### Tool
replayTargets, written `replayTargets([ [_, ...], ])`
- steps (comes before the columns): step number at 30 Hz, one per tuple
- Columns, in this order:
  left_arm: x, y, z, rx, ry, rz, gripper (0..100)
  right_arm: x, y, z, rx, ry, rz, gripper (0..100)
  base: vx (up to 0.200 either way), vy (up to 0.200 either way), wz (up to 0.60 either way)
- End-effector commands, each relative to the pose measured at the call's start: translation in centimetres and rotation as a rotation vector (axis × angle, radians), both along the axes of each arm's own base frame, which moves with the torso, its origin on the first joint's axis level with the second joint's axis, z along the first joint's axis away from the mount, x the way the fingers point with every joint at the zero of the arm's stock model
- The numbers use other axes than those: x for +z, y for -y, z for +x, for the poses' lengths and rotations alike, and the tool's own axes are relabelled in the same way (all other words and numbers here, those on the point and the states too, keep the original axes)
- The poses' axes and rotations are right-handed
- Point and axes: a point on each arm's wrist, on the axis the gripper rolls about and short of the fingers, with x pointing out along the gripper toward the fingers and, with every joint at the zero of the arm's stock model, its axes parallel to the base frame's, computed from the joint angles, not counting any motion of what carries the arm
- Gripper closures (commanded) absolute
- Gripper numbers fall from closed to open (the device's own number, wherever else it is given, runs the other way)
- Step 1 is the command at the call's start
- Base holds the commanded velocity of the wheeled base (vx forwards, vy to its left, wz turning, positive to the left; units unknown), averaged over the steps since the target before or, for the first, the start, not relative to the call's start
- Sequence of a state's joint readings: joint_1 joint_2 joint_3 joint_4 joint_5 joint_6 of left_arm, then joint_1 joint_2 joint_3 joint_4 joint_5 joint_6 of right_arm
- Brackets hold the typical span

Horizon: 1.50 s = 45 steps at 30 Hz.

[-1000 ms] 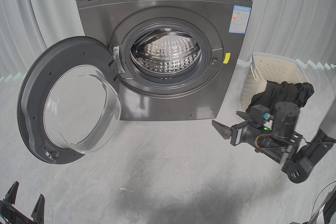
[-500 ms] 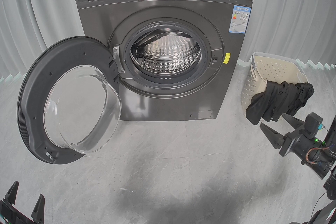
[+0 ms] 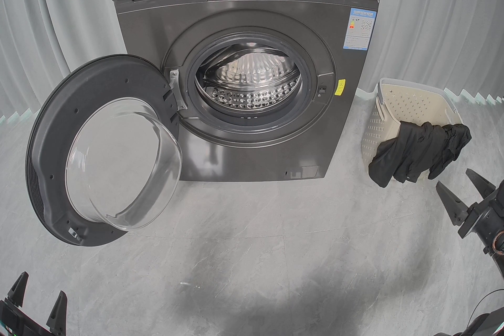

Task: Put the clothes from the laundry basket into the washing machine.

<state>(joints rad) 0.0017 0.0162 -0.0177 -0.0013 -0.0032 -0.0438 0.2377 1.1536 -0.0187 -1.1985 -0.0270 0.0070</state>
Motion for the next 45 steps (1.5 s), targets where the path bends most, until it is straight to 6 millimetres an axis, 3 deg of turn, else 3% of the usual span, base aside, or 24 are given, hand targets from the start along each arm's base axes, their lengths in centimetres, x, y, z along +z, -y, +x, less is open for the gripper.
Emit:
replayTargets([
  [1,-0.5,0.0,0.0,0.000,0.000,0.001,0,0.5,1.1,-2.7,-0.041,0.063,0.002,0,0.000,0.000,0.00],
  [8,-0.5,0.0,0.0,0.000,0.000,-0.001,0,-0.9,2.2,-6.9,-0.089,0.019,-0.015,0,0.000,0.000,0.00],
  [14,-0.4,0.0,0.0,0.000,0.002,-0.001,0,-1.2,2.6,-9.2,-0.128,0.057,-0.010,0,0.000,0.000,0.00],
  [26,-0.5,0.0,0.0,0.000,0.000,-0.001,0,-5.4,2.8,-13.7,-0.082,0.081,0.001,0,0.000,0.000,0.00],
  [35,-0.5,0.0,0.0,0.000,0.000,-0.002,0,-6.2,2.5,-14.1,-0.017,0.071,-0.048,0,0.000,0.000,0.00],
  [37,-0.5,0.0,0.0,0.000,0.000,-0.002,0,-7.2,2.5,-14.3,-0.034,0.007,-0.045,0,0.000,0.000,0.00],
  [45,-0.5,0.0,0.0,0.001,0.000,-0.002,0,-7.3,2.9,-14.3,-0.219,-0.021,0.067,0,0.000,0.000,0.00],
])
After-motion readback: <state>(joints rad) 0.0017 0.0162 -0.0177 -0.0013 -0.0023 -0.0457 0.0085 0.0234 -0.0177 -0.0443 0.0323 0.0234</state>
